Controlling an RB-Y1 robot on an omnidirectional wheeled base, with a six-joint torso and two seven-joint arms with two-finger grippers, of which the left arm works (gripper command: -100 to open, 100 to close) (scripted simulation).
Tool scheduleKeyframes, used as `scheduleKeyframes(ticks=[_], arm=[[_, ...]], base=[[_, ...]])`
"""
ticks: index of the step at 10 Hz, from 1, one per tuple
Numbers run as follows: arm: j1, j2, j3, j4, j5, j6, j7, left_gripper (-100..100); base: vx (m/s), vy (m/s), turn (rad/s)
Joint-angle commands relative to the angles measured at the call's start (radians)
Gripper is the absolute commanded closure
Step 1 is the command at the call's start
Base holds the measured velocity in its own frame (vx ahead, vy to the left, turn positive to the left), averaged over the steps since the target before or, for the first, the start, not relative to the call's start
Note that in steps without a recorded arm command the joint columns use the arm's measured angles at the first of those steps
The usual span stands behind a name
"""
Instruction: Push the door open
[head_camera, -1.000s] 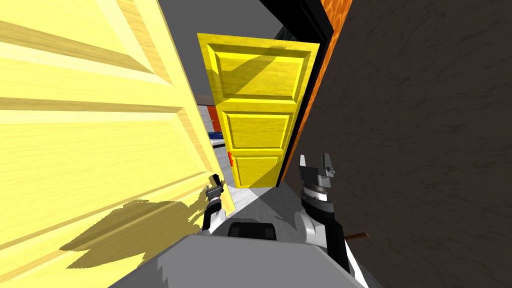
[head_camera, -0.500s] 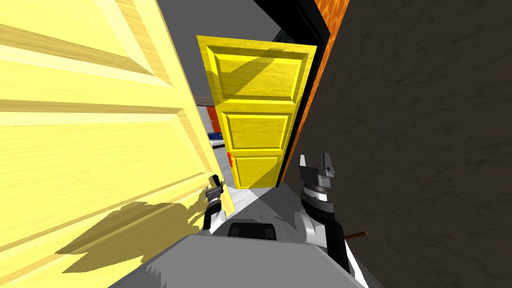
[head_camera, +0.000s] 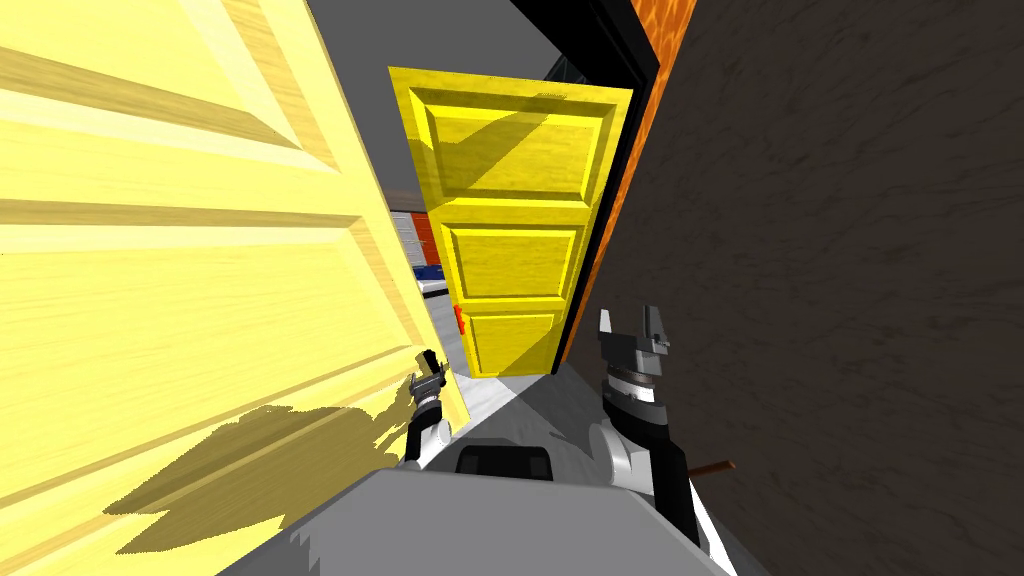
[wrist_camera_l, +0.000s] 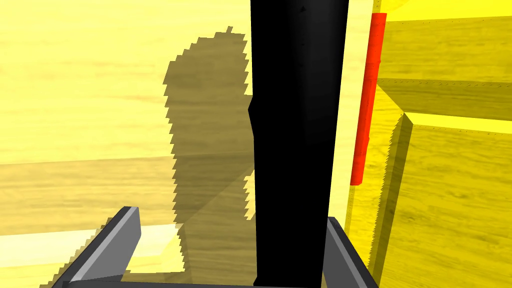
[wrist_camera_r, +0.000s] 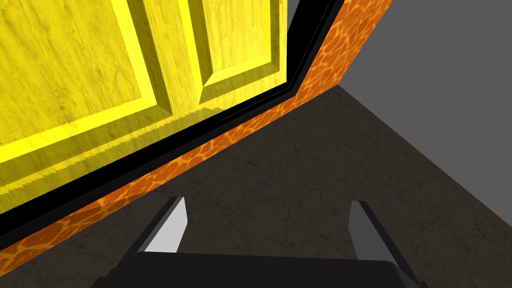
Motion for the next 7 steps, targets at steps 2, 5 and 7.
scheduleKeyframes(ticks=[2,5,7], arm=[[0.02,0.024,0.031,-0.01,0.013,-0.005,-0.009,100],[0.02,0.024,0.031,-0.018,0.013,-0.005,-0.009,100],[0.015,0.022,0.041,-0.021,0.028,0.007,-0.026,100]], base=[[-0.01,0.001,0.016],[-0.001,-0.003,0.001],[0.025,0.067,-0.161]])
